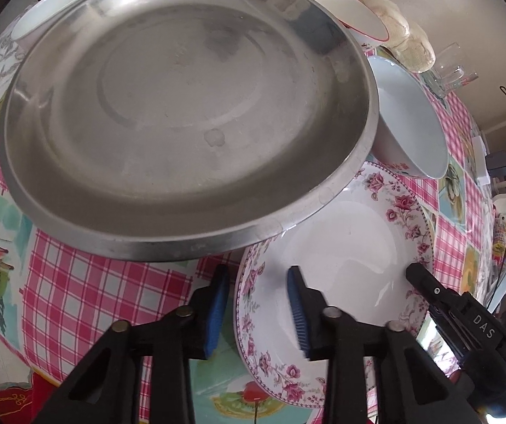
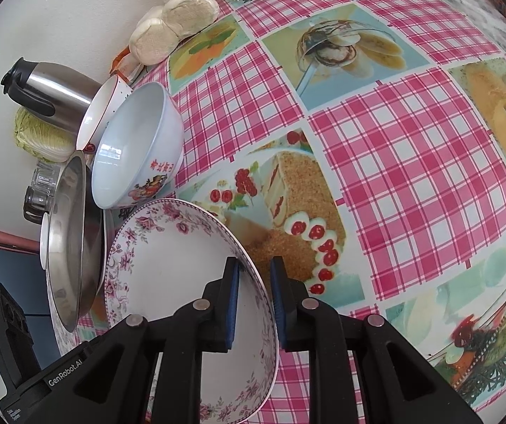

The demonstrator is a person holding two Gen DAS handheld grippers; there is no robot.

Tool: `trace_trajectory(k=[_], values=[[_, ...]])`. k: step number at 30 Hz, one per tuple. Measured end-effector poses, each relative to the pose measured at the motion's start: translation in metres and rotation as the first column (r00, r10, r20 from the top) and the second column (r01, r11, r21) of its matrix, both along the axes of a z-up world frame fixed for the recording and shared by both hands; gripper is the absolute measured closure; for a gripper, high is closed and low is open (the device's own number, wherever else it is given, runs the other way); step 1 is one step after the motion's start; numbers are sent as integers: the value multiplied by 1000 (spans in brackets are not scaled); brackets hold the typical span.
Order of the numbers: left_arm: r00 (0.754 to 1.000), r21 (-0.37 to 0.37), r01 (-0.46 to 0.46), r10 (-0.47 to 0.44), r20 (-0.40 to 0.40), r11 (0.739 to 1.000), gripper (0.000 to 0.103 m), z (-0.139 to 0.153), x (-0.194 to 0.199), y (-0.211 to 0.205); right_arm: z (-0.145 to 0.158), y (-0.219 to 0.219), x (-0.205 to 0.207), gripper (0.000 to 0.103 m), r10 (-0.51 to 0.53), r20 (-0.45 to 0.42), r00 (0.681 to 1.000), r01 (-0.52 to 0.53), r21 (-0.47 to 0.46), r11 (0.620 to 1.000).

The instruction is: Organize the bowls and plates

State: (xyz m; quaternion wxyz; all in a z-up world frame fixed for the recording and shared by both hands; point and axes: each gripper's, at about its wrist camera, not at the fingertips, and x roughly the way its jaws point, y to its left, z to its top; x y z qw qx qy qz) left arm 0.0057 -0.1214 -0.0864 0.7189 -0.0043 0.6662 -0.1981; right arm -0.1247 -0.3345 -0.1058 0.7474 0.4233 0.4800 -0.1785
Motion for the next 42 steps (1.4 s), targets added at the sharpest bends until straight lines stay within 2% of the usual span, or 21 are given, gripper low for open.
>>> trace_trajectory(k=[5, 9, 18, 24, 29, 38, 42], values=[[999, 12, 31, -32, 12, 999, 75, -2, -2, -7, -1, -3, -1, 85, -2, 4, 1000, 2, 4, 1000], [998, -18, 55, -55, -7, 998, 76, -3, -3, -12, -1, -10, -8, 84, -25, 6, 1000, 25, 9, 1000], [992, -41, 126, -126, 0, 991, 76, -6, -5, -27, -6, -26, -26, 85, -96, 42, 994, 92, 77, 993], [991, -45, 135, -134, 22, 990, 76, -6, 2, -26, -1, -20, -23, 85, -55, 34, 998, 54, 17, 998], [986, -18, 152, -150, 77, 988, 77, -3, -6, -36, 1, -22, -22, 88, -52, 41, 998, 51, 19, 999], [977, -47, 190, -185, 105, 981, 77, 8, -13, -45, 29, -24, -23, 90, -46, 65, 997, 50, -65, 997], [974, -61, 207, -199, 112, 977, 77, 14, -17, -45, 34, -26, -28, 90, -55, 61, 997, 60, -72, 996]])
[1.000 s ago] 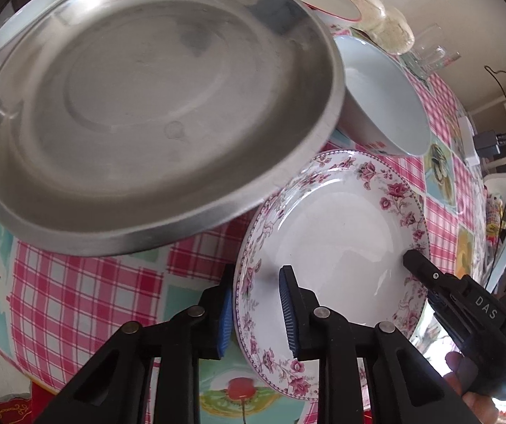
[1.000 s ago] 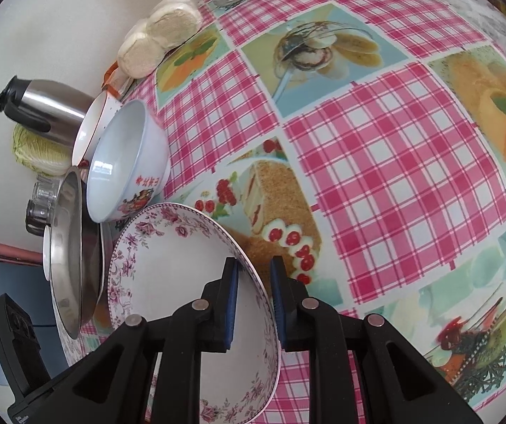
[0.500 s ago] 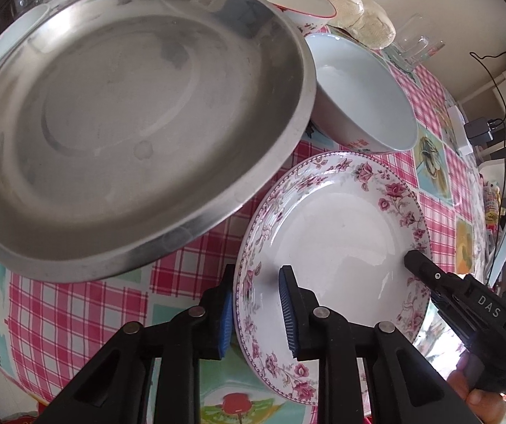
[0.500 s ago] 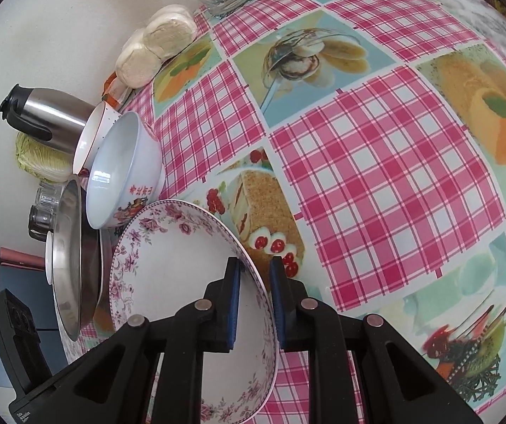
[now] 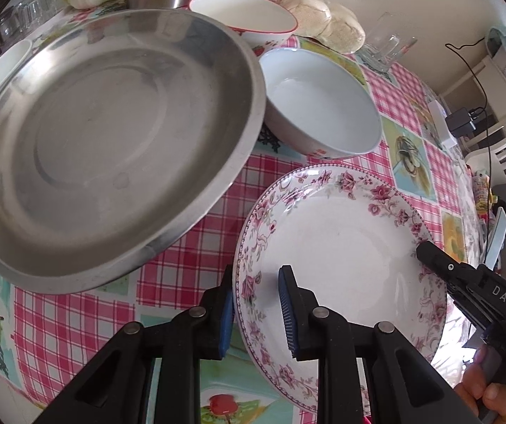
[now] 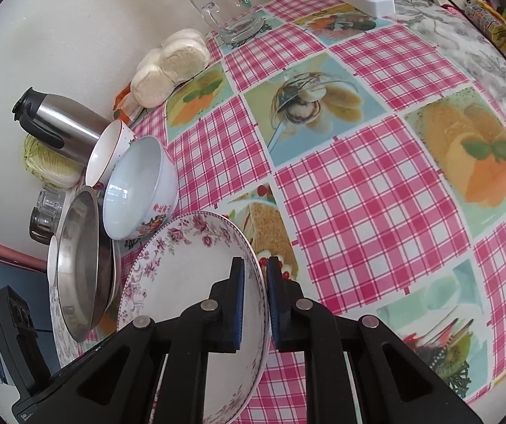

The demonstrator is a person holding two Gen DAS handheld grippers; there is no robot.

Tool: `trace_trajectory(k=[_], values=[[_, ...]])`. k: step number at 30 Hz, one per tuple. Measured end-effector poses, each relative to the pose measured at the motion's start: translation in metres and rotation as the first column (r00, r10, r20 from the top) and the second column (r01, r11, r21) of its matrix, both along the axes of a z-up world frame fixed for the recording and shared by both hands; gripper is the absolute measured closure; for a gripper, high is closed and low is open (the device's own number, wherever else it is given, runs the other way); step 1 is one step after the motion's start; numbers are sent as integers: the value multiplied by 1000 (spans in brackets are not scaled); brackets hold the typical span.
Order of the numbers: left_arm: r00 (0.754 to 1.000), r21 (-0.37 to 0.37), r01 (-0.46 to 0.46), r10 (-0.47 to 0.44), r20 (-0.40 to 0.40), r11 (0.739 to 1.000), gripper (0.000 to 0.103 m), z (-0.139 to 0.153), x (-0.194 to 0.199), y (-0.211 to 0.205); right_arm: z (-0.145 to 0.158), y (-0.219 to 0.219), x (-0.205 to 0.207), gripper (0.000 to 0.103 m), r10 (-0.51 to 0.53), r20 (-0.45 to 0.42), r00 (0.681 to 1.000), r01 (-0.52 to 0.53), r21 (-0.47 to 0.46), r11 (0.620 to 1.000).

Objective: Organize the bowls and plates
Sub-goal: 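Lift the floral plate with both tools toward the steel basin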

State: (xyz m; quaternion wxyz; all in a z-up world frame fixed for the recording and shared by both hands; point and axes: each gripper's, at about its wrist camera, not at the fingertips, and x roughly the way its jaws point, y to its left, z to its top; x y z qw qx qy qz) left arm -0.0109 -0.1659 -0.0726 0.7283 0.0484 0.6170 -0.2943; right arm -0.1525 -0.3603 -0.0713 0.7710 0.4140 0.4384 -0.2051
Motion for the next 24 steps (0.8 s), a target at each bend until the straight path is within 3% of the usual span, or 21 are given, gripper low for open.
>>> trace_trajectory(k=[14, 24], values=[[997, -59, 66, -64, 34, 996, 77, 21, -13, -11, 30, -6, -16, 89, -43, 40, 998, 45, -61, 997], [992, -127, 64, -49, 120, 990, 77, 47, -11, -2, 58, 3, -16, 89, -30, 101, 994, 44, -135, 990]])
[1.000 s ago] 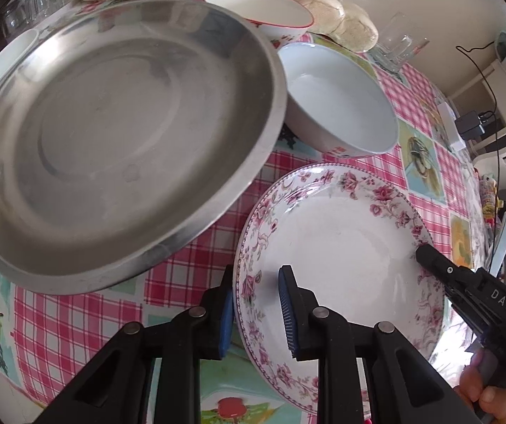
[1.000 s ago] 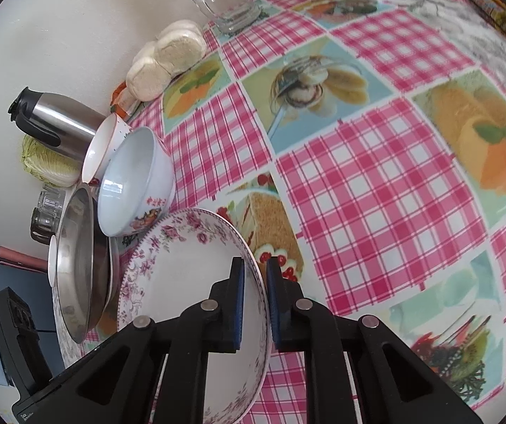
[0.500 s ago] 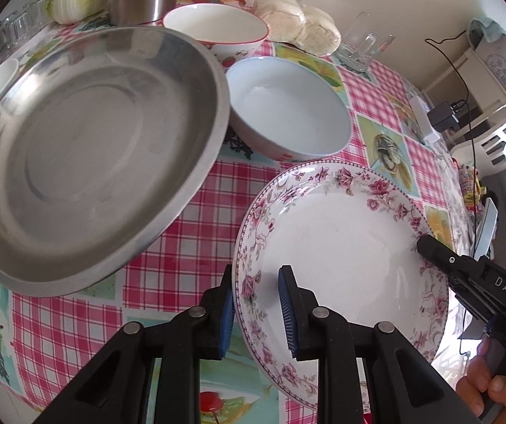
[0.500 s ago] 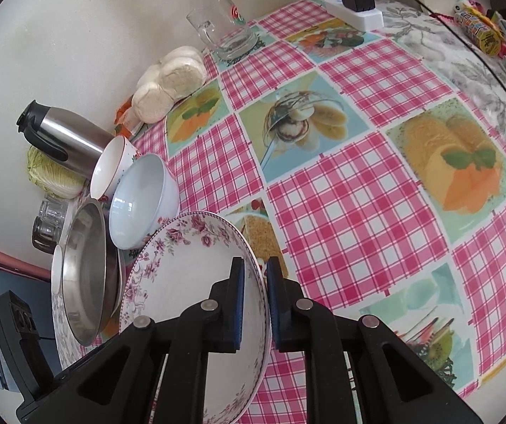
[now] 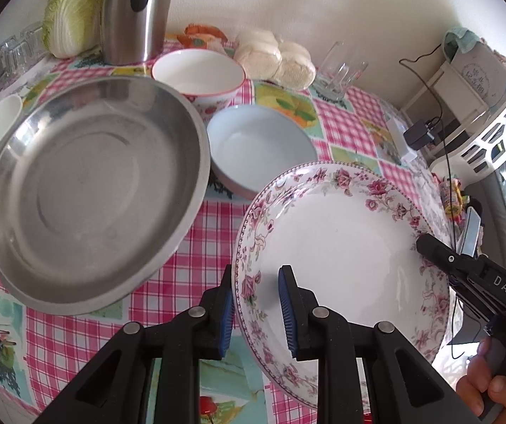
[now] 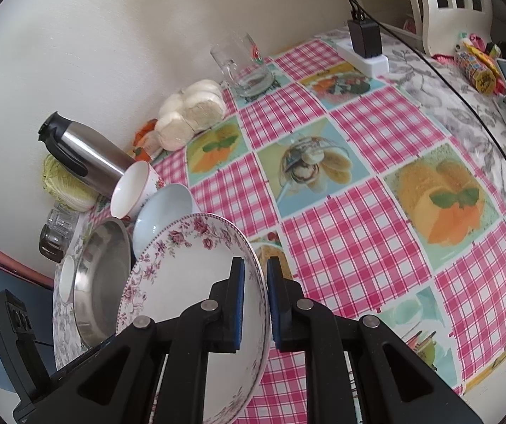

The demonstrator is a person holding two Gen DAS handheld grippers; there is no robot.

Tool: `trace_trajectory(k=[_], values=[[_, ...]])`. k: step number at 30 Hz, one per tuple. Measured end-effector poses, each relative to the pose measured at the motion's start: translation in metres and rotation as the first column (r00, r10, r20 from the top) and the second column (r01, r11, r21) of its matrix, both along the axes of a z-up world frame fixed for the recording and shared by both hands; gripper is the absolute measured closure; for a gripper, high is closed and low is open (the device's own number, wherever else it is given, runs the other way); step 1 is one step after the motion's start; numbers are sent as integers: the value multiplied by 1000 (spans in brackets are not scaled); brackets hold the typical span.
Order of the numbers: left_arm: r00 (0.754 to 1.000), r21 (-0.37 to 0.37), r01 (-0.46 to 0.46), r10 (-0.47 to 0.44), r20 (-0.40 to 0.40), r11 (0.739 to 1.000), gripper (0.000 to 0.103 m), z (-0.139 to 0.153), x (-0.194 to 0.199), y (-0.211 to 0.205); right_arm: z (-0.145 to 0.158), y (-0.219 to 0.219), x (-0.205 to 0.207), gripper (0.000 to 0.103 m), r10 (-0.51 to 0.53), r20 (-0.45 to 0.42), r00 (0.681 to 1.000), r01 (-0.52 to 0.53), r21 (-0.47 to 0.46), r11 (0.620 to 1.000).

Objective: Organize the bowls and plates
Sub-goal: 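Lift the floral plate with both tools toward the steel basin, then lower the floral plate into the steel basin with both tools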

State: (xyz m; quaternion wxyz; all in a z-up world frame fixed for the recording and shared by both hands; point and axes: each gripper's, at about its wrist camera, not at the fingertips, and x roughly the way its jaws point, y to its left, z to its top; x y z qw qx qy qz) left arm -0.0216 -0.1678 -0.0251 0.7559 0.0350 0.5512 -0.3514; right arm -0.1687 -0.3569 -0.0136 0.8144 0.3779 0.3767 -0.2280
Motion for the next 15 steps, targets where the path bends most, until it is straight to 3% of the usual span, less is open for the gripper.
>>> trace_trajectory(k=[8, 15], values=[[998, -49, -20, 23, 62, 999, 77, 21, 8, 9, 23, 11, 6, 88, 10, 48, 999, -7, -52, 999], [994, -83, -44, 52, 95, 996, 77, 34, 19, 15, 33, 18, 20, 88, 22, 37, 999, -19, -84, 996]])
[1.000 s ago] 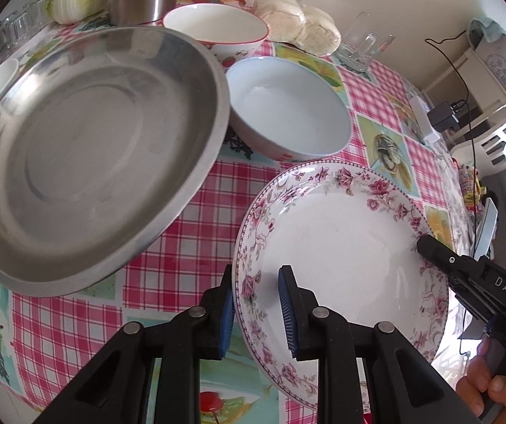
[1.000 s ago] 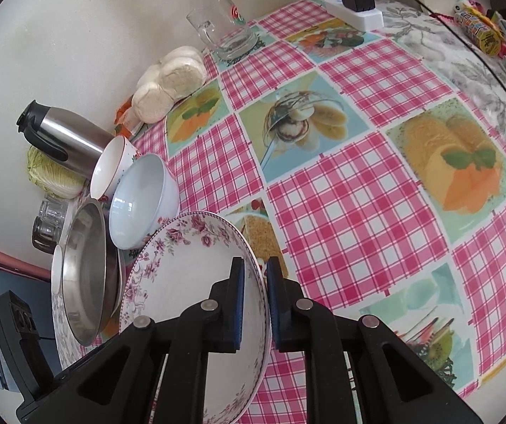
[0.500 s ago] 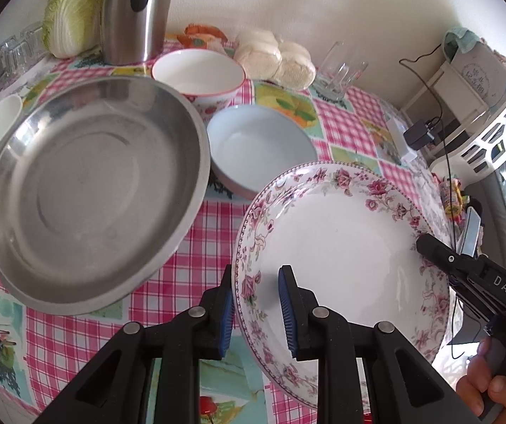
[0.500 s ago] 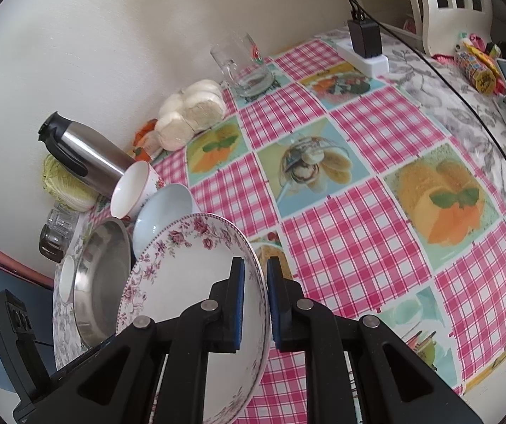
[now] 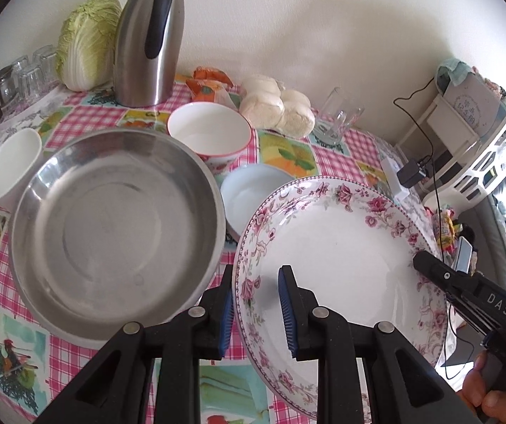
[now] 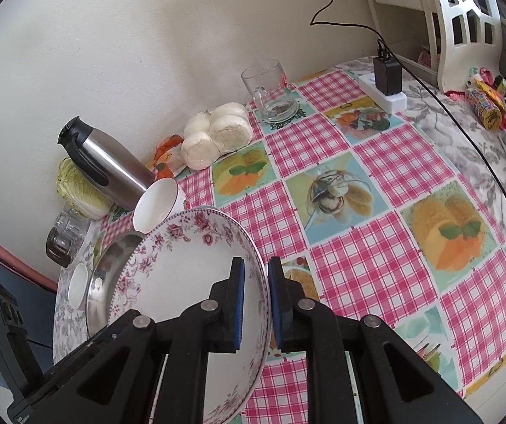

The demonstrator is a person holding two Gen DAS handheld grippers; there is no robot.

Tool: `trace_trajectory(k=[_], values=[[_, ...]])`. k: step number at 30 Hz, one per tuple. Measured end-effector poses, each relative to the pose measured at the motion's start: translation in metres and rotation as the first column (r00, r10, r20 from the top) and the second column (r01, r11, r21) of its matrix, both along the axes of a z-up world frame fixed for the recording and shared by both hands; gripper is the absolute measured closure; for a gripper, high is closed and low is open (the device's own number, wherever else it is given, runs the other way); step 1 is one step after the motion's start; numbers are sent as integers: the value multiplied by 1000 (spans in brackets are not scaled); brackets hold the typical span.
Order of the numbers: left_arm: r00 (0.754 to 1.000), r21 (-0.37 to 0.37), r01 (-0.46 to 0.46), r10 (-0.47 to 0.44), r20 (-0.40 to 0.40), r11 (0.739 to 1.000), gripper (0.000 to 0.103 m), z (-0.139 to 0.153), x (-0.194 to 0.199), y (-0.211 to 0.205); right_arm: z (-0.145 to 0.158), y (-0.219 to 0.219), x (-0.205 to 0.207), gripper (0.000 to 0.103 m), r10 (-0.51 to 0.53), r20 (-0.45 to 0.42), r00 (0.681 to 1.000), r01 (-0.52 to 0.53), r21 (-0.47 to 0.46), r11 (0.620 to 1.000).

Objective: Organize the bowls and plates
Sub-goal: 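Lower the floral plate into the steel basin with both tools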

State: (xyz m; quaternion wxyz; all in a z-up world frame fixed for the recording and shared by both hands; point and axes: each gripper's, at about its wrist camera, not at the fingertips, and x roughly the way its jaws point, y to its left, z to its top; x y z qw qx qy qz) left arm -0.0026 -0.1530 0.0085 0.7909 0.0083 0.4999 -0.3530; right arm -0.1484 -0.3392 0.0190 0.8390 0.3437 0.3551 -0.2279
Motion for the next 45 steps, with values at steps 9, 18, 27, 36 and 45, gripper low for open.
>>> trace_trajectory(k=[9, 18, 27, 36, 45], values=[[999, -52, -45, 45, 2, 998, 77, 11, 25, 12, 10, 8, 27, 88, 36, 5, 999, -36, -17, 999], [991, -87, -131, 128, -34, 988, 77, 9, 60, 43, 16, 25, 74, 87, 103, 7, 995, -103, -38, 994], [963, -117, -264, 255, -83, 957, 77, 2, 100, 97, 5, 65, 129, 87, 216, 26, 976, -215, -18, 976], [936, -106, -348, 340, -85, 931, 77, -8, 120, 134, -11, 97, 161, 87, 289, 22, 957, -289, 4, 957], [916, -67, -393, 383, -120, 917, 77, -29, 134, 147, -34, 110, 180, 87, 324, -1, 946, -324, 37, 945]])
